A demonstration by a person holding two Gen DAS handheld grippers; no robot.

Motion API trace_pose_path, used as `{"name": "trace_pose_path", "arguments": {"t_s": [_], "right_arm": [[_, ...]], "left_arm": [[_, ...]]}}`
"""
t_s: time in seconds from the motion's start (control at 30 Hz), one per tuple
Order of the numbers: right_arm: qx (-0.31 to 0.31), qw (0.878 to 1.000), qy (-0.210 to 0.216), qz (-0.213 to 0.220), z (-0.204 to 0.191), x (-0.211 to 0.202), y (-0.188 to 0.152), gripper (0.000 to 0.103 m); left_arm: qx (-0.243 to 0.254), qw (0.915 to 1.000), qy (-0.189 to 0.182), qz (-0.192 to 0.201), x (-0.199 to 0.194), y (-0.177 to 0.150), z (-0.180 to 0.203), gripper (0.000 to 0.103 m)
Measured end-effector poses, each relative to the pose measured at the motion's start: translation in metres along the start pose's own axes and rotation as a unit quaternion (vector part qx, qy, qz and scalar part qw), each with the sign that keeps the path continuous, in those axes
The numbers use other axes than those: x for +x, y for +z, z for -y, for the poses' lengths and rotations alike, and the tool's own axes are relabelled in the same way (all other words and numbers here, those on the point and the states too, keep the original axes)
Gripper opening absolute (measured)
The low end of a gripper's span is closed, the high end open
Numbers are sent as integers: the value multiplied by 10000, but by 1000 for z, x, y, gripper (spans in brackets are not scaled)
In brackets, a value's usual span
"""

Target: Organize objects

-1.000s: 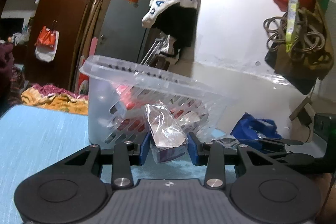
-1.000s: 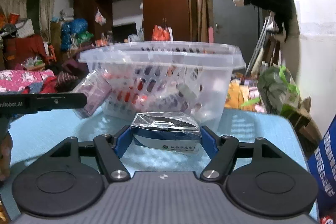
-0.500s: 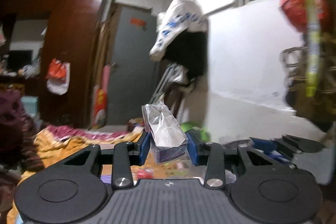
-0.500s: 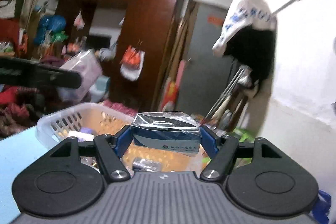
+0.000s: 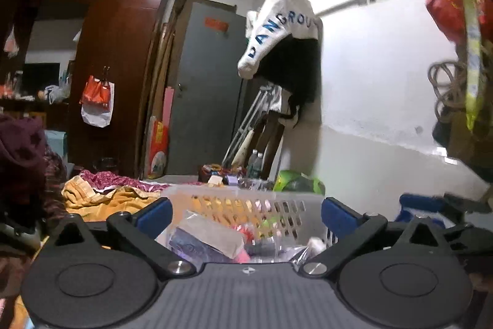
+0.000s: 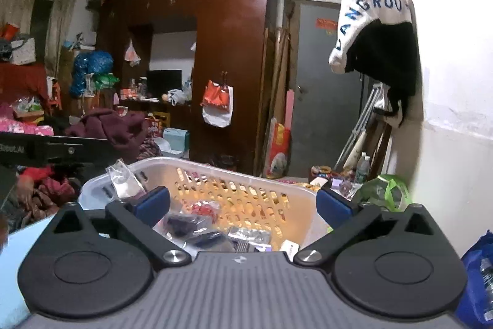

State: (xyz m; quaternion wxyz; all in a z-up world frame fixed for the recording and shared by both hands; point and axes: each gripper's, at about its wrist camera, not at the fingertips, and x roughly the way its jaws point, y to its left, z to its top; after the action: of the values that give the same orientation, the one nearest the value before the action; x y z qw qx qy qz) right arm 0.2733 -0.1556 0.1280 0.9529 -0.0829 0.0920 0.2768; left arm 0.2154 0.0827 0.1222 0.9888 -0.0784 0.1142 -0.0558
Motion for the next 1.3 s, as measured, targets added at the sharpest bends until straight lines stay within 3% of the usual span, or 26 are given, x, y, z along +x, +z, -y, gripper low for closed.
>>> {"name": "trace_pose_path", "arguments": {"t_s": [0.07, 0.17, 0.3, 0.73, 1.3], "right_arm": [[-18, 9999, -39, -156, 0, 1, -3, 103], [85, 9985, -127, -533, 2, 4, -8, 103], [506, 9960, -384, -631, 15, 4, -9, 103], [498, 9967, -316, -550, 11, -17, -26, 103], [520, 9963, -277, -630, 9, -16, -35, 103]], "left_arm": [[166, 9996, -23, -209, 1, 0, 5, 103], [415, 9983, 234, -326, -2, -2, 12, 103], [510, 9978, 243, -340, -12, -3, 15, 103], [781, 9932, 674, -546, -24, -18, 19, 103], [853, 9914, 769, -622, -25, -23, 26, 103]]}}
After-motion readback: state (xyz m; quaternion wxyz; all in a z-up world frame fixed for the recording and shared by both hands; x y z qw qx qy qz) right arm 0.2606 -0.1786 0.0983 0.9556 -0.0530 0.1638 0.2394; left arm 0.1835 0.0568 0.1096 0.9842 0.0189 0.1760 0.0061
